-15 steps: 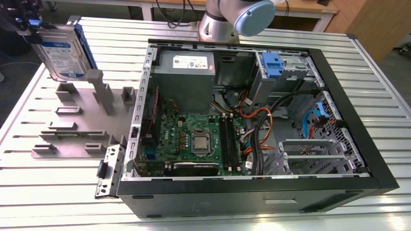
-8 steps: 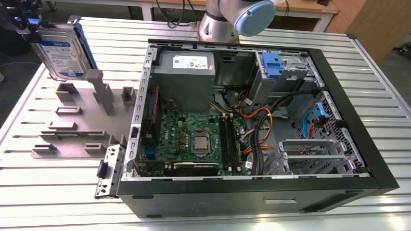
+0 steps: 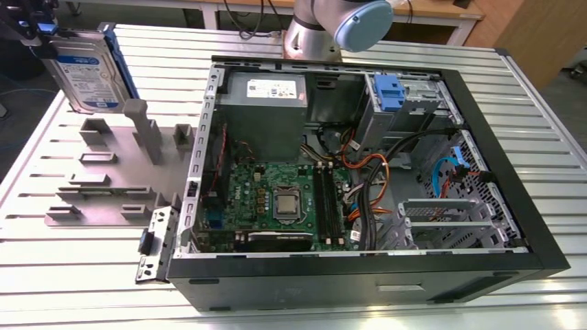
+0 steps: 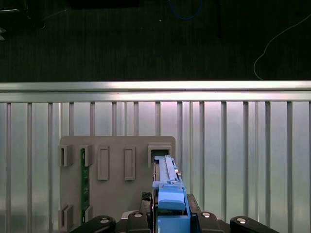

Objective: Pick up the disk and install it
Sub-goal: 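Pick up the disk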

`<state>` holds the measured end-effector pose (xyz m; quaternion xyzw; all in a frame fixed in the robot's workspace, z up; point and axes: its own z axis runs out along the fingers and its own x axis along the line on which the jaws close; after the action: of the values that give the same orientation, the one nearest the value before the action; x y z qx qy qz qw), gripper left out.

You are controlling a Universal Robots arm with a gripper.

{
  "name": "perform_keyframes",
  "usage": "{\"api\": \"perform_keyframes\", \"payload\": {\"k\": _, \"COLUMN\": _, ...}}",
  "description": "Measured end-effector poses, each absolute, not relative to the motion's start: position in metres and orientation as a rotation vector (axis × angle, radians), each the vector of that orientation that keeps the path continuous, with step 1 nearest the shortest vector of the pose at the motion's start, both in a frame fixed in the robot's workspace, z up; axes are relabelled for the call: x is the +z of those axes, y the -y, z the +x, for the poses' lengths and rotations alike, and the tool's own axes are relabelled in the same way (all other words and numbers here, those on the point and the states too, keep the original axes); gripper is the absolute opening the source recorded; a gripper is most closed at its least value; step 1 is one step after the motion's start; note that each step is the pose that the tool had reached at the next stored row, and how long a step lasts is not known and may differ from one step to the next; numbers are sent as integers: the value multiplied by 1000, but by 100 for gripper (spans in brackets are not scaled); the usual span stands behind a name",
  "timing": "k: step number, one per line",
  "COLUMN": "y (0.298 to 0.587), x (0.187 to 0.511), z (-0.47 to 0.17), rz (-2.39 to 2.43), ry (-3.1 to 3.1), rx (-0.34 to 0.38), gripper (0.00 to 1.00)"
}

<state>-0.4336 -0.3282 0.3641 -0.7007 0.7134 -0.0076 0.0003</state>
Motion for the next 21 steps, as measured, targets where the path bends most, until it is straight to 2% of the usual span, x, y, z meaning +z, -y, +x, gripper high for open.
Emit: {"api": "perform_keyframes", "payload": {"k": 21, "y": 328, "x": 372, "z": -434, "rz": -2202, "ry": -2241, "rx": -25, "gripper": 36}}
